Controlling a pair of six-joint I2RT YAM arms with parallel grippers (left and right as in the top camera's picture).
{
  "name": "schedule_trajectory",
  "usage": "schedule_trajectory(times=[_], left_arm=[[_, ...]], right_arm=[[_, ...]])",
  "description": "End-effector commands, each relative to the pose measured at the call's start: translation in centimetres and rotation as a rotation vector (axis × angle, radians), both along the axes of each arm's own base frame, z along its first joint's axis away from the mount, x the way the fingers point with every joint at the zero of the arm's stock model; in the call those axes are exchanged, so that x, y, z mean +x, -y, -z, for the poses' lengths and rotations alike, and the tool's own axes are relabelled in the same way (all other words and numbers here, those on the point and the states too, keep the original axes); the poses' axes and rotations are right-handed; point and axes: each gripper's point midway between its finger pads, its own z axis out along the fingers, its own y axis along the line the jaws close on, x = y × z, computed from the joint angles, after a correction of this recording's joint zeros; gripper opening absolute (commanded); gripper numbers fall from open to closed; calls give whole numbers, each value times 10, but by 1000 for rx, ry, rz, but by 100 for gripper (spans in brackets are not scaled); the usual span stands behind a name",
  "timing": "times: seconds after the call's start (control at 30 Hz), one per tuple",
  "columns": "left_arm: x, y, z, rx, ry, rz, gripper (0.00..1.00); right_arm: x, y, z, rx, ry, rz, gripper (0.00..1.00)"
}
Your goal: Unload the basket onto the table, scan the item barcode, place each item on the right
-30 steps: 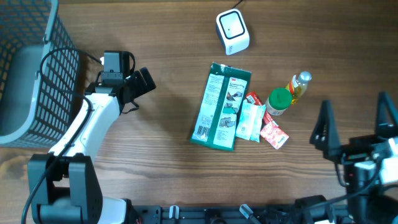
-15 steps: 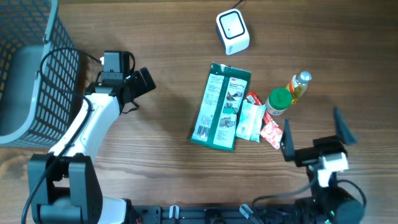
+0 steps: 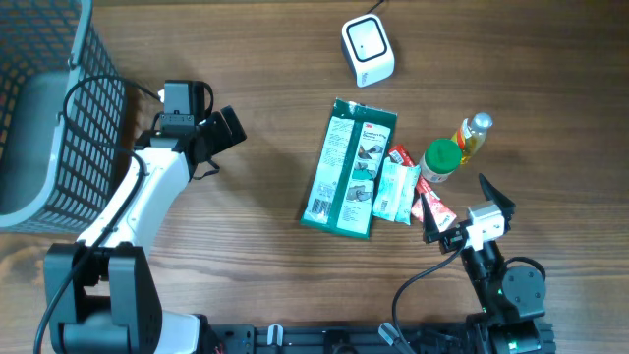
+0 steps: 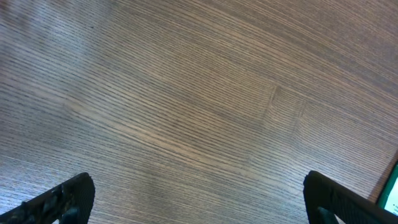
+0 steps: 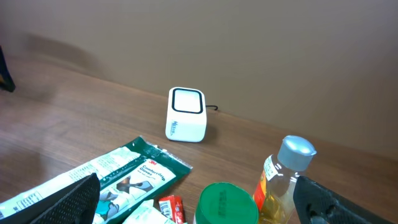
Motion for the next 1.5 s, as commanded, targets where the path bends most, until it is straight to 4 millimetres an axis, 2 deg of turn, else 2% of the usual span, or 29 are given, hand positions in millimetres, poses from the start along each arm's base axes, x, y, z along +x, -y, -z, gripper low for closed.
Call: schedule_trajectory(times=[0.0,0.67,0.7,0.8,1.47], left_arm=[[2,-3,-3,8,12,-8,100],[2,-3,-3,8,12,-8,100],[2,-3,-3,8,11,-8,100],[2,-3,-3,8,12,-8,100],[2,-3,-3,8,12,-8,100]], right_arm=[[-1,0,-3,28,4,-5,100],[-1,0,-3,22,8,-3,100],[0,2,-3,33,6,7,100],[4,23,-5,169,-13,126,100],[4,21,-2,174,-30,115,99]])
